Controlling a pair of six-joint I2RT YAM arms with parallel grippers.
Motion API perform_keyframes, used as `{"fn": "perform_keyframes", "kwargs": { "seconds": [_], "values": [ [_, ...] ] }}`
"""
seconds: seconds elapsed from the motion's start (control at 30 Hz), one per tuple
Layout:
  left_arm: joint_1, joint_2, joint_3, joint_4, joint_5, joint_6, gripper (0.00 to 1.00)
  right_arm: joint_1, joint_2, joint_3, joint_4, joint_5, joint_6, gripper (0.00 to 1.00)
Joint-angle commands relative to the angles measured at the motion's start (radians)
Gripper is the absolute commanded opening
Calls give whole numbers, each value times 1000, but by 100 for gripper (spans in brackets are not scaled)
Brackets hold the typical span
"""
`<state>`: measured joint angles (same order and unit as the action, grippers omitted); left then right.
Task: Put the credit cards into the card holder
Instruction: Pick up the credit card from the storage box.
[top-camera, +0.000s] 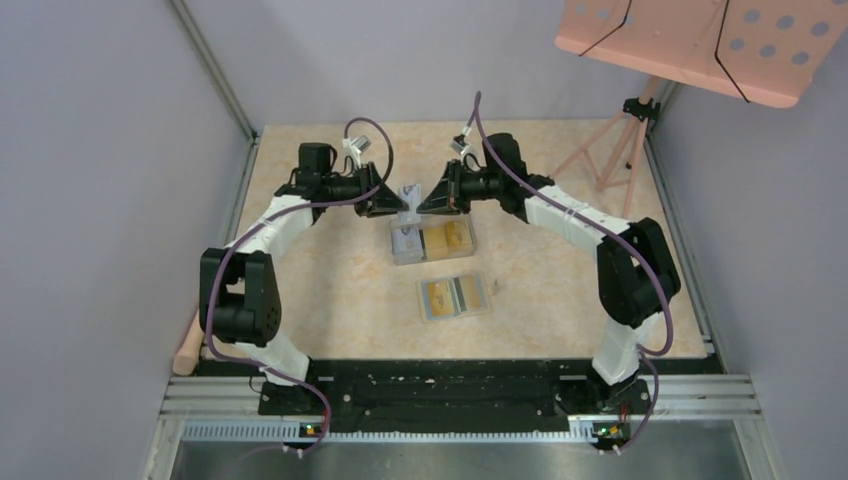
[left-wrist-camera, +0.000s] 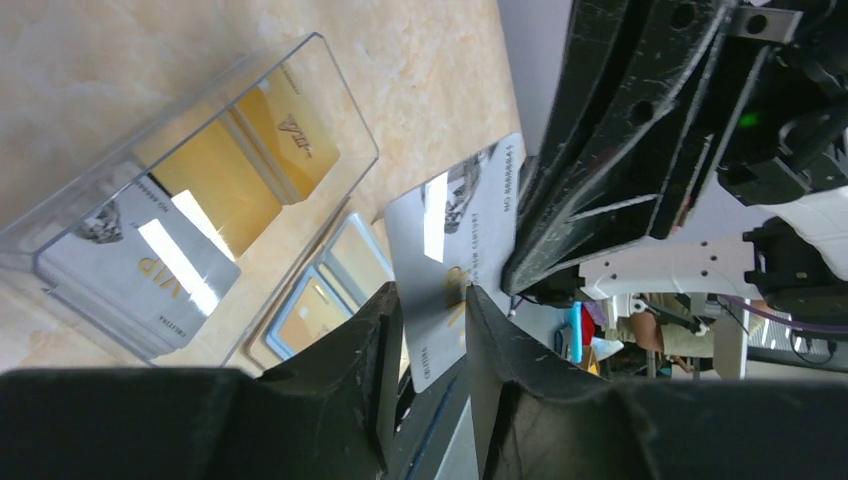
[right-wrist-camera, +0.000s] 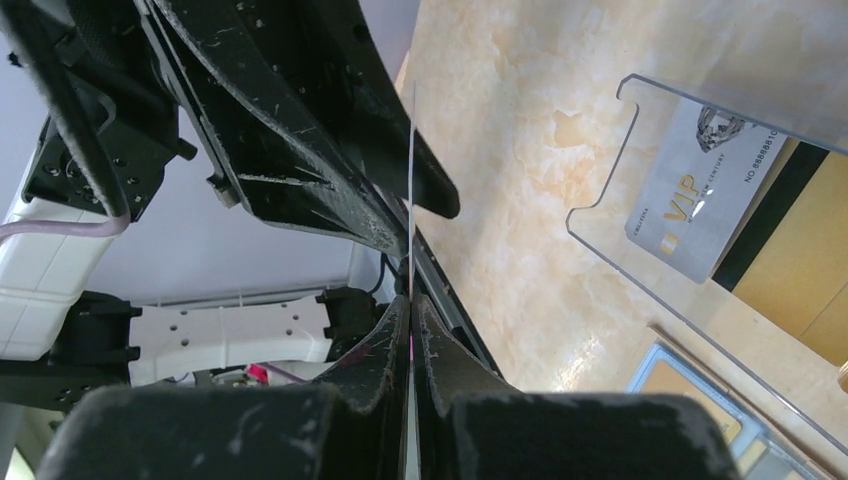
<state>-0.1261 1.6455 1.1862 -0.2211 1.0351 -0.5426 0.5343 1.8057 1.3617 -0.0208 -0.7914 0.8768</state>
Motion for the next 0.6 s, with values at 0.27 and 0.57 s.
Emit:
{"fn": "perform_keyframes", "kwargs": {
  "seconds": [0.27,0.57],
  "values": [
    [-13,-26,-8,85,107,-17,0,-2,-33,2,46,-3,3,0],
    [-25,-84,-61,41,-4,-20,0,-44,-96,-87,-31,54,-59,42]
  ]
}}
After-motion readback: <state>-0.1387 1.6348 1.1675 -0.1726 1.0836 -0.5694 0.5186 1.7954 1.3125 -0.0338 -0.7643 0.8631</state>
